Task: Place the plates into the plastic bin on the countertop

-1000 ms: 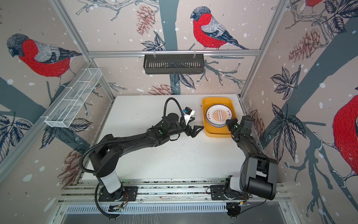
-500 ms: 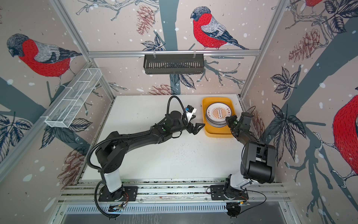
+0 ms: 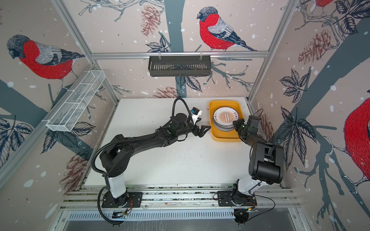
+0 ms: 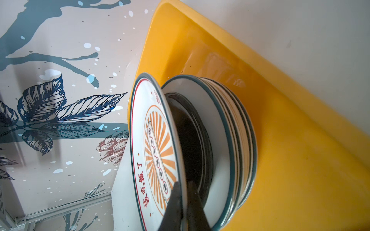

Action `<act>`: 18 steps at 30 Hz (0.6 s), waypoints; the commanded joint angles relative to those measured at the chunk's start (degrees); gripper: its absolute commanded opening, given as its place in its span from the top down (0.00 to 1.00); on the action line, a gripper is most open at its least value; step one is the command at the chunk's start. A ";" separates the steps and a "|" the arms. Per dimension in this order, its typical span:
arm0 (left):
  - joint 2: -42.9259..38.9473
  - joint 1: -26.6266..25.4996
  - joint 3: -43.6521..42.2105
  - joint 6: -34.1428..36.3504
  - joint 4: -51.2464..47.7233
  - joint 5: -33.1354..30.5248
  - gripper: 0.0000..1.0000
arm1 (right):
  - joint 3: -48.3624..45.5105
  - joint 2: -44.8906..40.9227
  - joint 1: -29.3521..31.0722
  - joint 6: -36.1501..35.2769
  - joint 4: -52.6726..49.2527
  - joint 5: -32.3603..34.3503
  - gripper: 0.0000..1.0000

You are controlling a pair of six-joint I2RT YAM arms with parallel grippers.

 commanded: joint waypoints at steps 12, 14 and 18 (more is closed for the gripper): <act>-0.05 0.43 0.16 -0.72 0.98 0.68 0.04 | 0.80 0.08 0.15 0.23 3.42 -1.10 0.99; -0.12 0.55 0.04 -0.90 1.13 0.68 0.04 | 1.06 -0.14 0.47 -0.29 3.27 -1.31 0.99; -0.88 2.15 -1.66 -4.03 3.51 2.13 0.04 | 3.44 -1.74 3.27 -4.03 -0.66 -0.40 0.99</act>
